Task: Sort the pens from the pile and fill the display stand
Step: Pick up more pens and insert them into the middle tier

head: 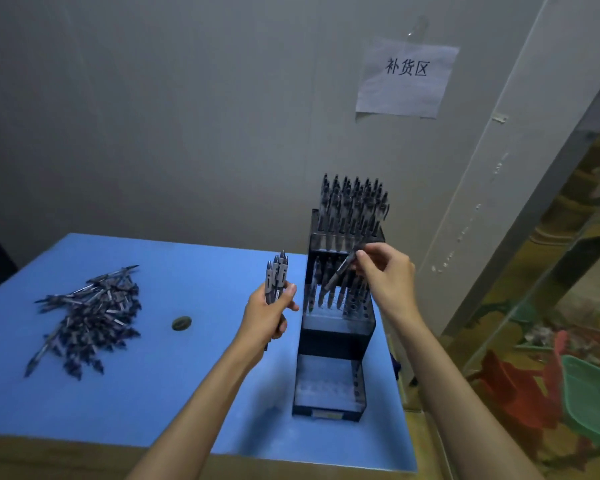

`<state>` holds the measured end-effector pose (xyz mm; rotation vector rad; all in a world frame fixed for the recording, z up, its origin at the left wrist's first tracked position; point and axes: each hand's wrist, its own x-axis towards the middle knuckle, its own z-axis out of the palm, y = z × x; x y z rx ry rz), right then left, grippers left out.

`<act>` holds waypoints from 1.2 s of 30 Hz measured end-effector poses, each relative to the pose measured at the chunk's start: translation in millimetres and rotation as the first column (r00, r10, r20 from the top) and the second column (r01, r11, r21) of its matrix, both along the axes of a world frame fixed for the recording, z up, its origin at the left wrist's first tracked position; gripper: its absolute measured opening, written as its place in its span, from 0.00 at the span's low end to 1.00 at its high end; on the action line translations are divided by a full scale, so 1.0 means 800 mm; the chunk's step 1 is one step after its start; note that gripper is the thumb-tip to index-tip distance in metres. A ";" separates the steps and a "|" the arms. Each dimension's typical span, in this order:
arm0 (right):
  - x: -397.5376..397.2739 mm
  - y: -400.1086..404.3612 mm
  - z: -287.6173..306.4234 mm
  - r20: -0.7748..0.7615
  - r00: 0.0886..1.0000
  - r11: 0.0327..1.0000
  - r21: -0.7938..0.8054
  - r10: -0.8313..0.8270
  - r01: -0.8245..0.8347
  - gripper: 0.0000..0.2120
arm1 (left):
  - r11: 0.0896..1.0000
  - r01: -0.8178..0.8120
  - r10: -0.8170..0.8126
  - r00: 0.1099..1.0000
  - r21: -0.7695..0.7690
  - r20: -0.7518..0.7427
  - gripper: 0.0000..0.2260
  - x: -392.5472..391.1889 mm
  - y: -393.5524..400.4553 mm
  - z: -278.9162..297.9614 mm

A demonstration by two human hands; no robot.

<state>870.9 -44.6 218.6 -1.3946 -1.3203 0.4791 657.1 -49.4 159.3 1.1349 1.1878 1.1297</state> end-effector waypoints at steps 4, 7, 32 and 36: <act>-0.011 0.004 0.001 0.240 0.971 0.997 0.072 -0.011 -0.006 0.07 | 1.000 -0.013 0.013 1.000 -0.022 0.009 0.08 -0.006 0.001 -0.002; -0.015 0.012 -0.001 0.312 0.950 0.996 0.091 -0.008 -0.021 0.09 | 0.999 -0.016 0.016 1.000 -0.033 0.015 0.08 -0.004 0.004 0.001; -0.017 0.021 -0.030 0.473 0.878 0.992 -0.121 0.076 -0.021 0.09 | 0.998 -0.070 0.068 0.982 0.004 0.179 0.10 0.011 0.016 0.033; -0.013 0.015 -0.011 0.405 0.912 0.994 0.062 0.061 -0.094 0.04 | 0.999 -0.047 0.042 0.985 0.024 0.165 0.09 0.018 0.017 0.041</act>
